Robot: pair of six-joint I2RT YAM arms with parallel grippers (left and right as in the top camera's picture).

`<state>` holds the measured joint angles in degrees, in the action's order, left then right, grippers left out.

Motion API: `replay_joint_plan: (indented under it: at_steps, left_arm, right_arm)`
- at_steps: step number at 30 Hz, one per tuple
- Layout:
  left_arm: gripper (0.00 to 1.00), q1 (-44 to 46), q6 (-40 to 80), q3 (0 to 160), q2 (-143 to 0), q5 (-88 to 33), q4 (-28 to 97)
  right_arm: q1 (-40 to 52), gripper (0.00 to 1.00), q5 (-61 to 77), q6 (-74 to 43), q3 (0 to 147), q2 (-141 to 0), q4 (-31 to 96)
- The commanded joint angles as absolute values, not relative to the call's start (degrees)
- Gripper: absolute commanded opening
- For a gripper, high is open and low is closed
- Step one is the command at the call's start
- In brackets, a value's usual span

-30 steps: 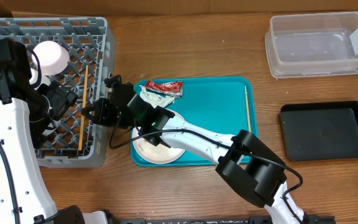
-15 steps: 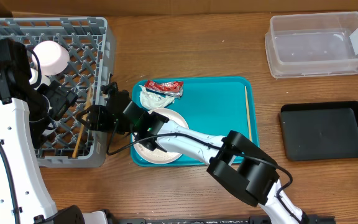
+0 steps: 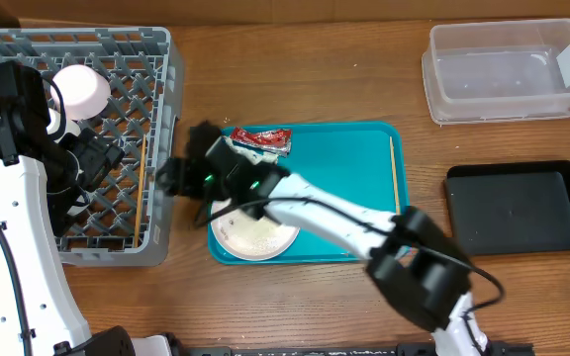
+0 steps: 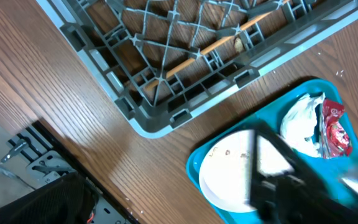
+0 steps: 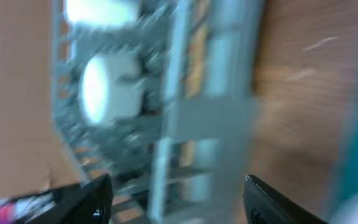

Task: Sort waste into correct bins and load items into the dishwasher
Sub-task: 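Swing the right gripper back to the tray's right edge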

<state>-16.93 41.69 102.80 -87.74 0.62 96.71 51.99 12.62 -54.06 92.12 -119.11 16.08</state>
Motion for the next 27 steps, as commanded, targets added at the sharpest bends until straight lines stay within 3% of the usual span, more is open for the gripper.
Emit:
replay_joint_plan:
  at_steps: [1,5,10,13,15,20,25,27]
  left_arm:
    - [1.00,-17.12,42.44,103.88,-87.64,0.58,96.79]
    - [1.00,-17.12,42.44,103.88,-87.64,0.58,96.79]
    - [1.00,-17.12,42.44,103.88,-87.64,0.58,96.79]
    - [1.00,-17.12,42.44,103.88,-87.64,0.58,96.79]
    - [1.00,-17.12,42.44,103.88,-87.64,0.58,96.79]
    - [1.00,-17.12,42.44,103.88,-87.64,0.58,96.79]
    - [1.00,-17.12,42.41,103.88,-87.64,0.58,96.79]
    - [1.00,-17.12,42.44,103.88,-87.64,0.58,96.79]
  right_arm:
    - [47.40,0.71,7.70,-45.60,92.38,-107.57,21.19]
    - [40.32,0.75,7.64,-41.58,92.38,-97.78,32.64]
    - [26.06,0.62,6.17,-32.49,92.36,-91.59,55.37]
    - [21.93,0.62,5.58,-29.06,90.96,-92.51,62.04]
    - [20.40,0.79,5.15,-28.21,89.19,-93.60,63.24]
    - [19.75,0.79,-3.29,-28.03,82.67,-96.38,63.09]
    - [19.75,0.62,-4.10,-28.03,76.34,-100.68,58.94]
    - [19.75,0.62,-5.69,-28.27,75.75,-102.94,58.30]
